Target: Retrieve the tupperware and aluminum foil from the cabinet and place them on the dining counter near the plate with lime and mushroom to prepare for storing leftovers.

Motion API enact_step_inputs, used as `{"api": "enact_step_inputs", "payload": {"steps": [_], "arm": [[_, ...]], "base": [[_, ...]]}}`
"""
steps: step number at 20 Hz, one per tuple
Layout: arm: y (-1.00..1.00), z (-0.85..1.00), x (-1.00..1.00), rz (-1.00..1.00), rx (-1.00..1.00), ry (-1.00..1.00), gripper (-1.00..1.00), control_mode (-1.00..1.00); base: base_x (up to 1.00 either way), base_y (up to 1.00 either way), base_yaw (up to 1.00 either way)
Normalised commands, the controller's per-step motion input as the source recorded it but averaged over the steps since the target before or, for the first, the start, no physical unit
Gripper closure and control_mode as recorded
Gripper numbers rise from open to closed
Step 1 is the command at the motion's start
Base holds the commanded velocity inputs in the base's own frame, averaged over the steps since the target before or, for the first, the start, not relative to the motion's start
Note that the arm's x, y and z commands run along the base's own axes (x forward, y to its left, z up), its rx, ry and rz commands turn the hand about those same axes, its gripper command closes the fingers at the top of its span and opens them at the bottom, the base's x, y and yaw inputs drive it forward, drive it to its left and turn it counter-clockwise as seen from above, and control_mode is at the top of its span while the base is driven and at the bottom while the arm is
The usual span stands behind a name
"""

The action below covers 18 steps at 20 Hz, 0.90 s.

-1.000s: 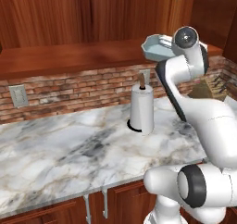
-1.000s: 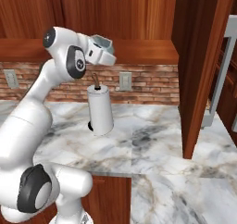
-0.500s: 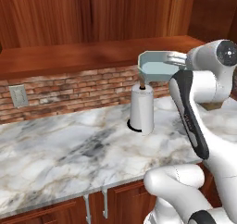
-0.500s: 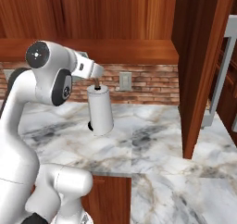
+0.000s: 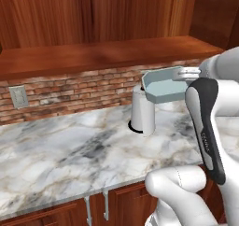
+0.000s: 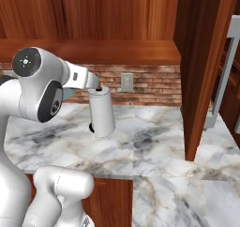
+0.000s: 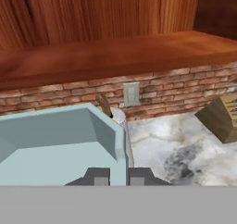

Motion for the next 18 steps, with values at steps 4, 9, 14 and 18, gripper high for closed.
{"api": "enact_step_inputs", "payload": {"steps": [4,9,14,18], "arm": [[0.00,0.00,0.00,0.00,0.00,0.00,1.00,-1.00],[0.00,0.00,-0.02,0.00,0.00,0.00,1.00,1.00],[0.00,0.00,0.00,0.00,0.00,0.00,1.00,1.00],[0.00,0.00,0.00,0.00,0.00,0.00,1.00,1.00]], "base": [[0.00,0.00,0.00],[-0.66,-0.01,0.01],[-1.00,0.05,0.22],[-1.00,0.32,0.46]]}}
